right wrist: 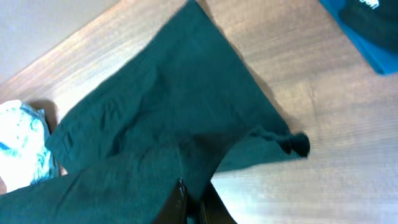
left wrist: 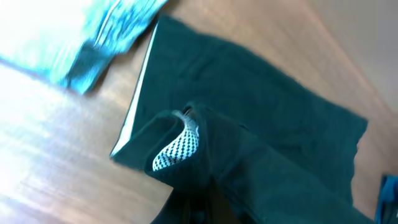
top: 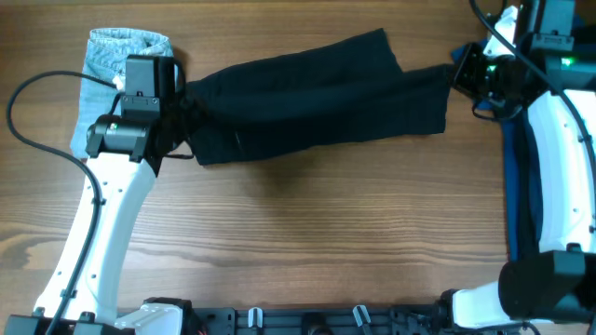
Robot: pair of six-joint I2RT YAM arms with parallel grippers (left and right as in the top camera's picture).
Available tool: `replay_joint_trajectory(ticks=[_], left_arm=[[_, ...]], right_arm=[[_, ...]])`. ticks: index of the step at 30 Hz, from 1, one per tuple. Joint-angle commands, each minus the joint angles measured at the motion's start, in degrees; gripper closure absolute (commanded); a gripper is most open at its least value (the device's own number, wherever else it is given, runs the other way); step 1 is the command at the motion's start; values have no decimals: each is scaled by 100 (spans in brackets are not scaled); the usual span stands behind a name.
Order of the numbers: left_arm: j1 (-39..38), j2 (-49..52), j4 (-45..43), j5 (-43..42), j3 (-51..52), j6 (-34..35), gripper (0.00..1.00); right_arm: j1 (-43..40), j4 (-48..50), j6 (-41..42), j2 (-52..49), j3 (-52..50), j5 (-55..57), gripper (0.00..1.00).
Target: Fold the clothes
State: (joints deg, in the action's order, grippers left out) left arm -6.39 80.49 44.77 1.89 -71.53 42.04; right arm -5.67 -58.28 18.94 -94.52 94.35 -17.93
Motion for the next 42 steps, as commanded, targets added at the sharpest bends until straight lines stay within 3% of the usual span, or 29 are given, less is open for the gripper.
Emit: replay_joint_trajectory(ticks=[1,11,26,30,34,40,42], left_arm=[[24,258,-350,433,-103,-142,96],[28,1137,-1204,964,-103,-291,96],[28,2841,-2236,1069,-103,-284,96],[28,3023,-2487,1108,-103,-286,96],[42,3023,-2865,1128,-103,-284,93],[136,3023,-3410,1128,-103,-284,84],[190,3023,-3558,1128,-103,-286,81]], right_arm=[[120,332,-94,-278,164,208,96],[439,1558,-90,-1248,164,459,95],[492,3416,-92,-3110,164,459,93],[616,4026,-94,-3427,164,459,84],[767,4492,-92,-3449,164,442,81],[905,5125,-92,-3449,164,472,48],[916,5268,-85,-3449,164,625,44]])
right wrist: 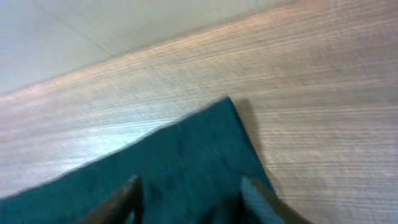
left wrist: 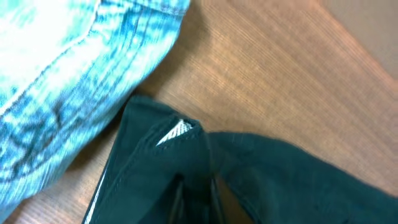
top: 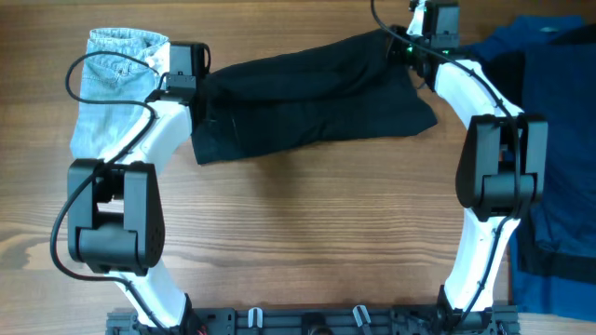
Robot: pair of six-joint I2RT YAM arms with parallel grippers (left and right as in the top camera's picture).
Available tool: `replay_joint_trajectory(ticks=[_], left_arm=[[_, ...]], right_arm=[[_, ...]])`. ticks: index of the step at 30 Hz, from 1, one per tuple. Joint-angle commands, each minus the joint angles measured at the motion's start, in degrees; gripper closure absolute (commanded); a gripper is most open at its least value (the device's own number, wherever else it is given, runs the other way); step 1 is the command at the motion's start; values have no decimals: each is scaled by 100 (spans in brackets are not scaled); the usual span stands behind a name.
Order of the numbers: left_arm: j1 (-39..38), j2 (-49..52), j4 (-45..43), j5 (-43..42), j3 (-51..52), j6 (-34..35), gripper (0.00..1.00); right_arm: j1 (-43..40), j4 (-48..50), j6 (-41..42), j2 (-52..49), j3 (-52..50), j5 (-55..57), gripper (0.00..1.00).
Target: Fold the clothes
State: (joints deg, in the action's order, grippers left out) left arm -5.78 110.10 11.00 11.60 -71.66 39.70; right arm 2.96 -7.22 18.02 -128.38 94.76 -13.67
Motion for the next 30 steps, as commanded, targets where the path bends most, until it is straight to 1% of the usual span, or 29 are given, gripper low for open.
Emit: replay_joint_trajectory(ticks=[1,2,4,5,6,7,8,9,10,12,13,15,17,18,20,22,23,25,27,30], left_arm=[[186,61,-280,155,-90,-52,75],[249,61,-356,155,-90,-52,63],[350,61,-468,153,-90,-52,47],[400,61,-560,142,-90,-55,42],[457,59,-640,81,-90,-83,39],[531,52,-791,-90,-92,-319,38],[601,37,-918,-317,-94,-525,33],[680,11,-981,-581,-118,-658,30],[754,-35,-973,-811,-151,-656,29],[835,-173,-951,-1215,-162,-658,29],[859,-289,-892,-1408,-162,-658,30],[850,-511,-708,-1545,-162,-669,37],[785,-796,-330,-1565,-162,-673,48],[706,-1008,83,-1565,-160,-673,58],[592,-1165,514,-1565,-160,-671,62],[446,-1274,1054,-1563,-160,-671,60],[389,-1281,1283,-1565,-160,-671,59],[302,-1274,1794,-1565,-160,-632,57],[234,-1266,2151,-1565,-160,-627,57],[136,-1266,2514,-1565,-160,-627,57]], right_arm=[[50,247,13,-63,122,387,40],[50,348,13,-63,122,584,37],[37,511,7,-63,122,796,32],[24,660,-7,-63,122,809,30],[15,807,-13,-63,125,763,29],[-2,957,-31,-46,131,673,29],[-22,1047,-107,-33,151,577,29],[-42,1056,-236,-9,212,411,29],[-59,1010,-343,22,291,262,29],[-74,656,-527,162,455,138,31],[-74,232,-678,308,586,142,34],[-74,-717,-839,619,822,142,40],[-74,-1707,-905,970,933,149,60],[-74,-2492,-909,1241,931,188,78],[-74,-3230,-907,1410,931,308,96],[-74,-4098,-909,1453,916,337,96],[-74,-4354,-909,1429,857,334,96],[-70,-4544,-920,1353,549,334,96],[-63,-4291,-1064,1276,142,332,96],[-61,-3534,-1364,1137,-501,109,96]])
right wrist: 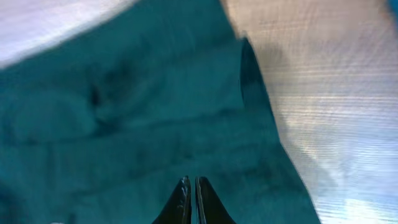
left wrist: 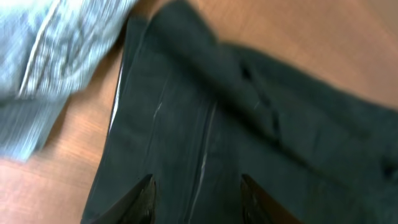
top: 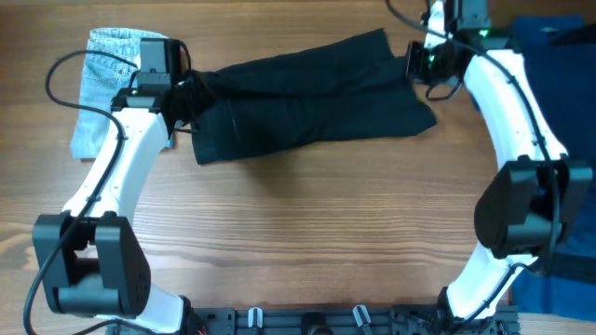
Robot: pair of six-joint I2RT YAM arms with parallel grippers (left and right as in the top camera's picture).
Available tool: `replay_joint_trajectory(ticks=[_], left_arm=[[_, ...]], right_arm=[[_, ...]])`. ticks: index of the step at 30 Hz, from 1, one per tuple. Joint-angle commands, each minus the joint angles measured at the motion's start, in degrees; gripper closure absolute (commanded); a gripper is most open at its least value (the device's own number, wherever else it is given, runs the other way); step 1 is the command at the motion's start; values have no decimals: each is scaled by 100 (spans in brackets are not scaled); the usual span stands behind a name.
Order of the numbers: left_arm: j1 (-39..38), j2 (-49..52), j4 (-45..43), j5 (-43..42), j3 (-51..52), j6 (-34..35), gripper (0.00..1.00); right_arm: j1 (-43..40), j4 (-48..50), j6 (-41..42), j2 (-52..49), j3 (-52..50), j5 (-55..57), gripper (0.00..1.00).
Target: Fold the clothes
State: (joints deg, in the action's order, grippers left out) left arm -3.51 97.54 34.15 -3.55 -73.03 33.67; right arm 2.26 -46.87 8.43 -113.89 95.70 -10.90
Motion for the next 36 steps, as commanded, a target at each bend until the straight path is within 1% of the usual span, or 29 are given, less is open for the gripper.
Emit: replay_joint_trajectory(ticks=[1,5,8,10,12,14,15,19,22,27,33,36], left_arm=[[-118,-9,258,-50,-22,-24,57],[-221,-9,345,-50,-15,-26,57],[-361,4,361,-46,-15,-26,57],[-435,13,358,-42,-15,-26,57],[-466,22,361,-26,-15,-26,57],[-466,48,363,-26,-15,-26,57],[-466,94,365,-26,-15,-26,57],[-466,223,411,-28,-15,-26,57],[-466,321,514,-28,-13,-28,59],[-466,433,555,-28,-7,-26,69],[-494,870,439,-55,-4,-24,70],[-557,1113,352,-74,-4,-24,71]], right_arm=[[11,754,-490,-387,-813,-293,96],[13,1475,-540,-599,-1244,-417,96],[13,1707,-540,-734,-1449,-411,96],[13,1405,-374,-765,-1478,-173,96],[11,708,551,-767,-1478,525,96],[11,267,861,-767,-1478,752,96],[11,-103,863,-765,-1478,817,96],[11,-695,887,-763,-1478,839,95],[13,-791,789,-730,-1469,826,96],[13,-1150,358,-457,-1300,444,96],[13,-1386,245,221,-1167,446,96],[13,-1379,201,348,-1167,446,96]])
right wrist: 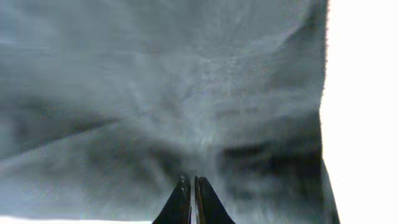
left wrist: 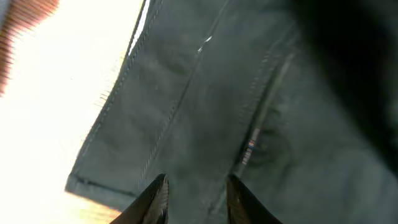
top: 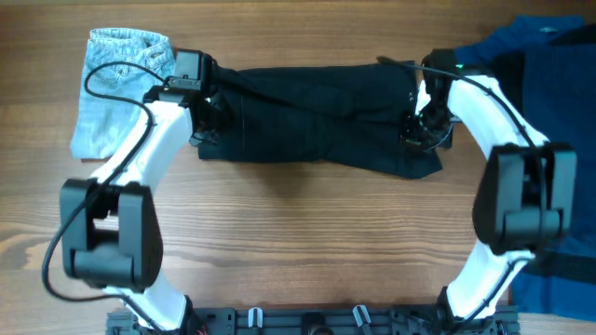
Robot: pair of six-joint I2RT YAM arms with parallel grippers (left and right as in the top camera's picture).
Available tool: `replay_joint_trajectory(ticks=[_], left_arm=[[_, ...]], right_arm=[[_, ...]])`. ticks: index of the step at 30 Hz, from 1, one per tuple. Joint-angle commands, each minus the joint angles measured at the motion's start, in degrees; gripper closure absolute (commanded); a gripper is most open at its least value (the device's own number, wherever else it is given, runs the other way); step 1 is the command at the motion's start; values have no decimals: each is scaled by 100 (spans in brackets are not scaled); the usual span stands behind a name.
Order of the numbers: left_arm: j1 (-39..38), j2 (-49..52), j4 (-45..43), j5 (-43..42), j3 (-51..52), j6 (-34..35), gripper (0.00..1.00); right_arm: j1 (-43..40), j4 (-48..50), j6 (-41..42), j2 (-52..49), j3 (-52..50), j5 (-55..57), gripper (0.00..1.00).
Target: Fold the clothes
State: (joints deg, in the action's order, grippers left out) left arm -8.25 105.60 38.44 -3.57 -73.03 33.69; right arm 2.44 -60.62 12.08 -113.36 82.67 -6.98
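Black trousers (top: 317,116) lie in a long flat band across the far half of the table. My left gripper (top: 212,121) is at their left end, by the waist. In its wrist view it (left wrist: 198,200) stands open over the dark cloth (left wrist: 205,93), with seams and the hem edge showing. My right gripper (top: 416,126) is at the right end, by the leg ends. It (right wrist: 189,199) is shut, its tips down against the fabric (right wrist: 155,93); no fold shows between them.
A folded pair of light blue jeans (top: 116,88) lies at the far left, just beyond my left arm. A heap of blue clothing (top: 559,102) covers the table's right edge. Bare wooden table (top: 298,242) spreads in front of the trousers.
The trousers have gone from a slanted, uneven band to a straighter one, their right end nearer the front. Both grippers have moved inward onto the cloth. Left is still open, right still shut.
First both grippers were shut on the trousers' ends, holding them stretched. Then the left was shut on the waist corner at the far edge and the right was open. Later the left was open and the right shut over the cloth. Now the trousers lie straighter.
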Motion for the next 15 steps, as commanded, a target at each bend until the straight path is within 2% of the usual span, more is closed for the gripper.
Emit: replay_joint_trajectory(ticks=[1,4,7,15], left_arm=[[-103,374,-114,-72,-4,-26,71],[-170,553,-278,-72,-4,-24,74],[-188,669,-404,-68,-4,-24,77],[-192,1032,-592,-68,-4,-24,80]], right_arm=[[-4,20,-162,295,131,52,96],[2,122,-234,291,98,-9,96],[63,330,-732,291,83,-385,96],[369,1176,-1222,289,48,-444,96]])
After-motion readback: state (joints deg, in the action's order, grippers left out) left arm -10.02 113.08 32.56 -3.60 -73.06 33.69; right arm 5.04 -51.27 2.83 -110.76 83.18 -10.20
